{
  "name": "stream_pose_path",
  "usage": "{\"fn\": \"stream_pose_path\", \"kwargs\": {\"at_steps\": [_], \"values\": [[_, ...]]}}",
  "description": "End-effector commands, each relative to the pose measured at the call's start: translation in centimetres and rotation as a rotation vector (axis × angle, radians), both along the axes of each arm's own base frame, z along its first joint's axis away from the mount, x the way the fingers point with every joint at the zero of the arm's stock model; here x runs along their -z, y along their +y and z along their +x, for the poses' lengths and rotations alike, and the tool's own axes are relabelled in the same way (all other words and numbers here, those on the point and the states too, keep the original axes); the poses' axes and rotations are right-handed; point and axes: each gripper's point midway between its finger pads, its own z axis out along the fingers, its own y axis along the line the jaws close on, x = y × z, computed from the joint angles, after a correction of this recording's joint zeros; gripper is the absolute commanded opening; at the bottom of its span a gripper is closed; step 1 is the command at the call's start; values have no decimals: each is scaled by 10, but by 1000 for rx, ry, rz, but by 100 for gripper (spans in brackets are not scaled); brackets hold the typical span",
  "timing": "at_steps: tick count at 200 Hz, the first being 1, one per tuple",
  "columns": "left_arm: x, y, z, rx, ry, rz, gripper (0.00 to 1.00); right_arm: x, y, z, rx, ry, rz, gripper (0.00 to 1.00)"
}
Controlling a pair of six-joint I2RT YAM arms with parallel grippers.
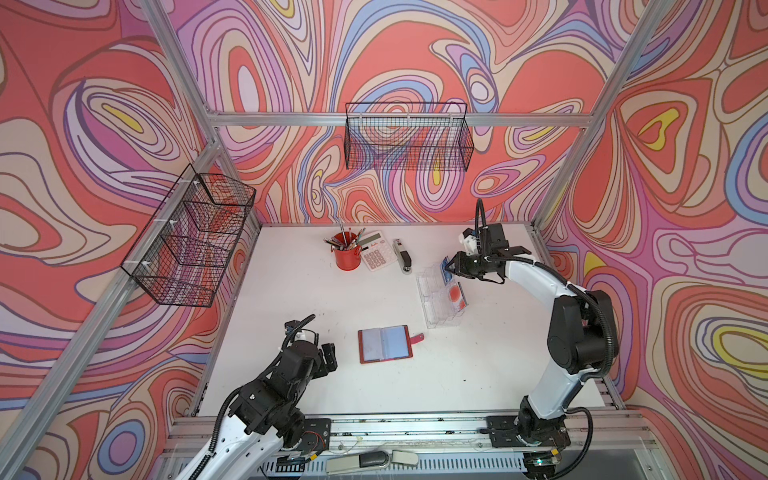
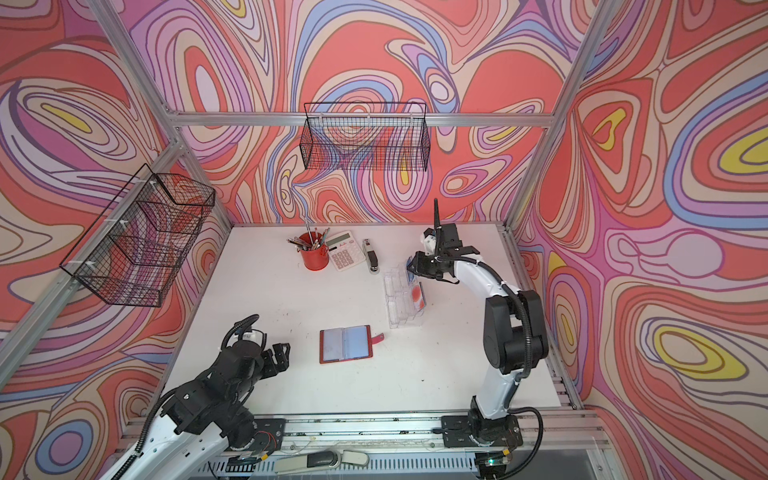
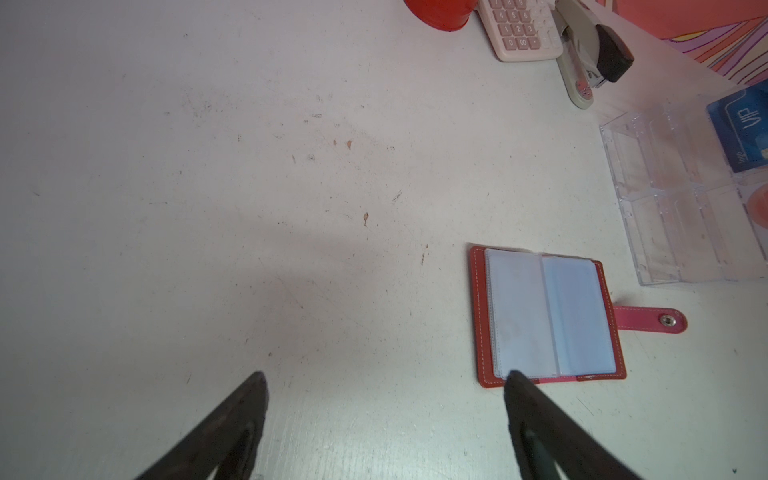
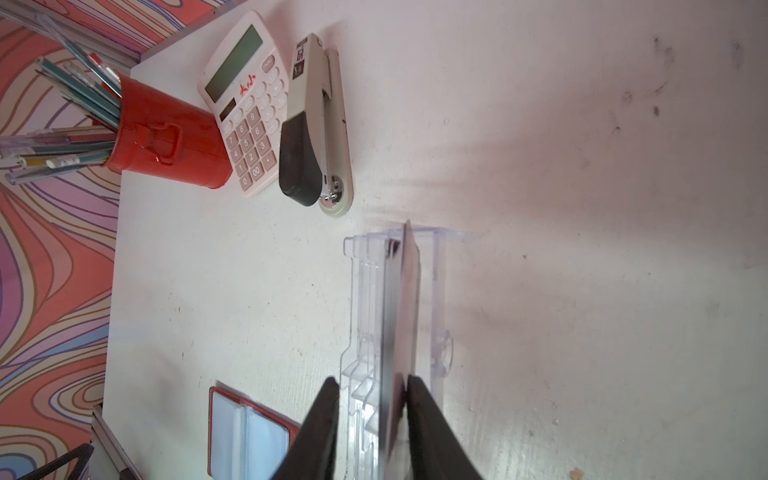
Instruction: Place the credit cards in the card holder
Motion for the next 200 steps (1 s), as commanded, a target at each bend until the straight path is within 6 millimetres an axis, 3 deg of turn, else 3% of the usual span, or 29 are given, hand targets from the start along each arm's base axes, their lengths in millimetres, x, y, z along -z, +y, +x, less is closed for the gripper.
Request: {"fn": "stream_pose_path", "kwargs": {"at_steps": [1,64,109,114,200], "values": [[-1,6,-3,-14,7,23,91,-4,1,-2,-10,-18,1,30],[-1,6,-3,-14,7,19,91,1,-3,2,11,-16,-28,30],[0,6,-4,-13,9,20,91,-4,-4,3,20,-37,-28,28],[-1,6,-3,-13,8,19,91,-16,-5,1,21,-65,-24,28],[0,5,-3,-13,10,20,91,-20,-5,0,22,-72,-28,12]]}}
